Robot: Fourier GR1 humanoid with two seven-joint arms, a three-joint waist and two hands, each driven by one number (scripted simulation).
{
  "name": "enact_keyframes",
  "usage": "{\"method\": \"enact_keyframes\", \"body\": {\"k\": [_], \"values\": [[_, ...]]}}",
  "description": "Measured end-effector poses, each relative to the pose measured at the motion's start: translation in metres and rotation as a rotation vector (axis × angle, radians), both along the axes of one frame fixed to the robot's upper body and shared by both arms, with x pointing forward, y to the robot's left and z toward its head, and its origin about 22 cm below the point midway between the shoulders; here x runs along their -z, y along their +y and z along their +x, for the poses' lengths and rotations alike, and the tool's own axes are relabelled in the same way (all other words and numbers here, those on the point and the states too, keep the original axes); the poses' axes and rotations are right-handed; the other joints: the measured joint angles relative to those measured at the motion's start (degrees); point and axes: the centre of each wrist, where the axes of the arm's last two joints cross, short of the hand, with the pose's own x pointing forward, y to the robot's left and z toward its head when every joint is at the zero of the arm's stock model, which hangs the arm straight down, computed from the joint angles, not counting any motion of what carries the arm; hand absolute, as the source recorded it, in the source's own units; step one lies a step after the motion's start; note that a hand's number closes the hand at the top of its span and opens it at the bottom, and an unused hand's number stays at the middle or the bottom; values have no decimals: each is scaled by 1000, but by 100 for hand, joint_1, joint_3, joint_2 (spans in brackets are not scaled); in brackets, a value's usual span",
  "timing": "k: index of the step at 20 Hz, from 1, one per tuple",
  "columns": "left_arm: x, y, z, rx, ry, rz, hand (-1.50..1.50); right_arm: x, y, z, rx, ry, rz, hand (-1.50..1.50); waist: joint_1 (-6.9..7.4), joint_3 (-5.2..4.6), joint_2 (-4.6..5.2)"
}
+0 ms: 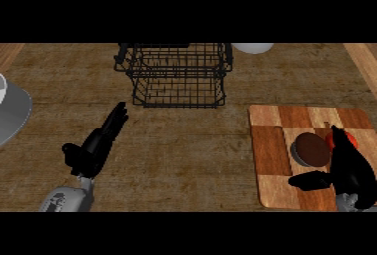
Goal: Pick the cupcake from the cutting board and place it in the tiered basket
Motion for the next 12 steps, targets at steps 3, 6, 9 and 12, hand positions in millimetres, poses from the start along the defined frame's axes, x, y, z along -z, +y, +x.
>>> {"method": "enact_keyframes", "body": {"k": [3,6,9,12], "values": [[4,-1,-2,0,-1,-1,0,7,0,4,14,-5,7,150,-1,-6,-4],[5,-3,-2,0,-2,4,0,8,1,10,1,-75,10,150,-1,-31,-20],[5,0,1,5,-3,-1,0,7,4,15,-7,-129,-15,150,-3,-38,-26],[7,-5,-6,4,-5,-5,0,8,8,15,-15,-167,-24,150,-1,-39,-29]]}}
